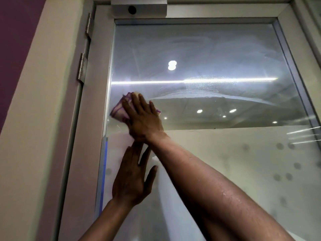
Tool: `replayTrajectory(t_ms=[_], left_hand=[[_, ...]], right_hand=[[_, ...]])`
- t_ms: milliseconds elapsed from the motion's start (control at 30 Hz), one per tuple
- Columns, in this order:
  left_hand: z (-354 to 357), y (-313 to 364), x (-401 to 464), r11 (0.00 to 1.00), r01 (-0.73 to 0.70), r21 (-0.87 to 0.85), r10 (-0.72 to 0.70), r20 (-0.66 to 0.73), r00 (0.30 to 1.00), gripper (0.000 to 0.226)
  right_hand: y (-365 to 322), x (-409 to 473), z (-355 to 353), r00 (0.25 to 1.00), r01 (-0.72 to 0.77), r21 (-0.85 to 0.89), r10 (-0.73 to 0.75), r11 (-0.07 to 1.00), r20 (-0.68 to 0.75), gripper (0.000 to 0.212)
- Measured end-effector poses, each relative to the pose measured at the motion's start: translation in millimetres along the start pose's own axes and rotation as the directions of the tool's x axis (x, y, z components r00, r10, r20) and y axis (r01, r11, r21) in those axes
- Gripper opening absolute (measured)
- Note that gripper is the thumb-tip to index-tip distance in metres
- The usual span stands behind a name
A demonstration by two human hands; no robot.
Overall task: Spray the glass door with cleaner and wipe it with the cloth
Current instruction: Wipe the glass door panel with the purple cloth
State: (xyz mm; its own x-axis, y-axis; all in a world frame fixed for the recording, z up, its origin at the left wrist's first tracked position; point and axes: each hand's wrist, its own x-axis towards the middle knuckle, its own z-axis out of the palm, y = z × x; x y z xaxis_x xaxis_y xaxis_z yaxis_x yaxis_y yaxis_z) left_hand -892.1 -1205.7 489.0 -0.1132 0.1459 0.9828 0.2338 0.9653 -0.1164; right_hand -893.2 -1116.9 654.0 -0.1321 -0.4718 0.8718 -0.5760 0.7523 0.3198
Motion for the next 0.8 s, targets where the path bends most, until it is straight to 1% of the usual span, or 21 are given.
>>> replayTrajectory(t_ms=[100, 167, 233, 367, 467, 633, 667, 733, 800], left_hand=[[4.2, -5.3, 1.6, 1.0, 0.001, -0.001, -0.001, 0.005, 1.0, 0.068], [5.0, -6.2, 2.9, 1.0, -0.002, -0.022, 0.002, -0.013, 1.0, 0.069], [7.7, -6.7, 2.3, 0.998, 0.01, -0.057, -0.01, -0.003, 1.0, 0.071], [9.0, -7.5, 3.3, 0.998, 0.016, -0.064, -0.016, 0.0, 1.0, 0.072], [9.2, -8.1, 4.8, 0.999, 0.014, -0.05, -0.014, -0.004, 1.0, 0.073], [9.8, -4.8, 8.0, 1.0, 0.012, 0.017, -0.013, 0.046, 0.999, 0.076], [9.3, -3.5, 8.9, 1.0, 0.007, 0.022, -0.008, 0.054, 0.999, 0.077], [8.5, -1.3, 9.7, 0.999, -0.005, 0.041, 0.002, 0.061, 0.998, 0.078], [7.5, 0.6, 10.6, 0.998, -0.013, 0.059, 0.009, 0.067, 0.998, 0.08]], right_hand=[[44.6, -10.7, -13.8, 0.985, -0.119, 0.03, 0.122, 0.992, -0.125, 0.063], [80.7, -25.7, -24.2, 0.97, -0.183, 0.031, 0.186, 0.983, -0.159, 0.062], [119.6, -42.8, -34.1, 0.949, -0.259, 0.013, 0.257, 0.966, -0.182, 0.061], [199.9, -85.9, -63.4, 0.886, -0.422, -0.001, 0.412, 0.907, -0.212, 0.062], [254.2, -122.0, -84.6, 0.816, -0.544, 0.016, 0.534, 0.839, -0.224, 0.064], [325.3, -177.5, -115.2, 0.639, -0.737, 0.089, 0.733, 0.67, -0.232, 0.066], [334.5, -183.1, -118.2, 0.615, -0.756, 0.098, 0.753, 0.647, -0.234, 0.066], [341.4, -183.3, -118.3, 0.594, -0.769, 0.108, 0.766, 0.63, -0.245, 0.066], [330.4, -172.0, -112.2, 0.557, -0.79, 0.123, 0.787, 0.6, -0.266, 0.067]])
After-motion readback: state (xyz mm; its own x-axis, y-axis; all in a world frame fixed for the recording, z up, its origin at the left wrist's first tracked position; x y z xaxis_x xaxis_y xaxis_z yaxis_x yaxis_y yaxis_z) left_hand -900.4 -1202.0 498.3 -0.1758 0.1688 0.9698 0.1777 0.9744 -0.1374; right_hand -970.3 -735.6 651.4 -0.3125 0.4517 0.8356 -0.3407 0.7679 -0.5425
